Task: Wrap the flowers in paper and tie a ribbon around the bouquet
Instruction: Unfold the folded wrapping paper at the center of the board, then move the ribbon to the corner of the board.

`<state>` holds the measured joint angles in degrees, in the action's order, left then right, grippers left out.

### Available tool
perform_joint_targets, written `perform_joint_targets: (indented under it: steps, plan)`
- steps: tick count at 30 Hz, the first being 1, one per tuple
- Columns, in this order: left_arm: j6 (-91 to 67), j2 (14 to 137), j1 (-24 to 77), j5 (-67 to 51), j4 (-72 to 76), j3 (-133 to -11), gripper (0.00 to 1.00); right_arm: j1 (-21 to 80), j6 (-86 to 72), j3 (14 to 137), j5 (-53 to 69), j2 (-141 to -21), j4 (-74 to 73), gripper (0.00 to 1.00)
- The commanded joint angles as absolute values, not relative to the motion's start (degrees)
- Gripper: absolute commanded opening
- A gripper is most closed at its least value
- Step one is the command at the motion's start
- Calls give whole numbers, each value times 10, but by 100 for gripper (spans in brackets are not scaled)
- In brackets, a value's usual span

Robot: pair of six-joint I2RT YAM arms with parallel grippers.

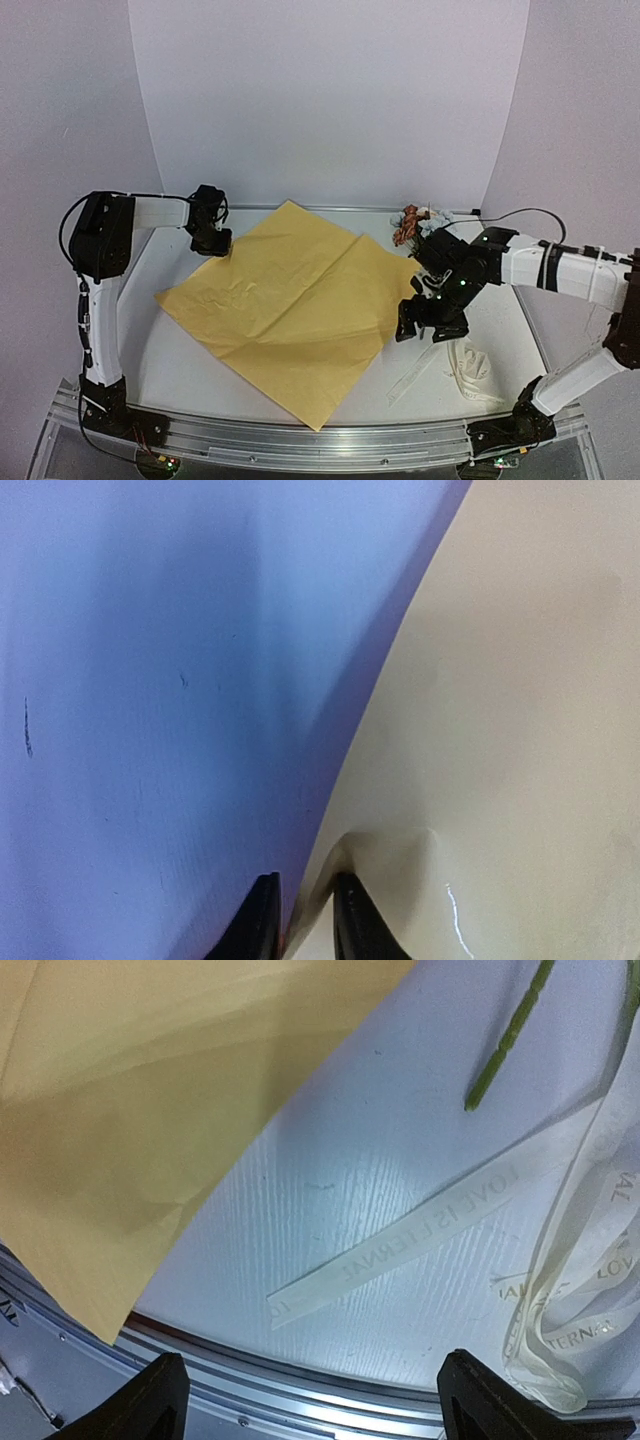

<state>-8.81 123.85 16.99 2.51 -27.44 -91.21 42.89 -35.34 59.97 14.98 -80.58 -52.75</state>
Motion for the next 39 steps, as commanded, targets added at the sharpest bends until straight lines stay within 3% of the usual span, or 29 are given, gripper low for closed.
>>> perform_joint_targets:
  steps: [1,6,9,17,22,25,39]
  plan:
    - [-78,1208,149,2,-261,-967,42,409,-334,694,128,-873,-525,89]
    - [-142,1160,161,-48,-271,-987,70,382,-331,728,100,-907,-525,91]
    - [-172,1115,221,-51,-238,-927,74,360,-324,734,84,-910,-525,94]
    - [-246,1105,422,-72,-194,-835,68,297,-274,717,11,-907,-490,98]
    - [-263,1141,506,-72,-192,-840,66,239,-275,691,44,-924,-427,98]
    - [-273,1158,520,-75,-200,-837,64,200,-317,663,88,-926,-424,93]
    - [-252,1140,520,-55,-225,-732,56,193,-383,513,-34,-893,-431,94]
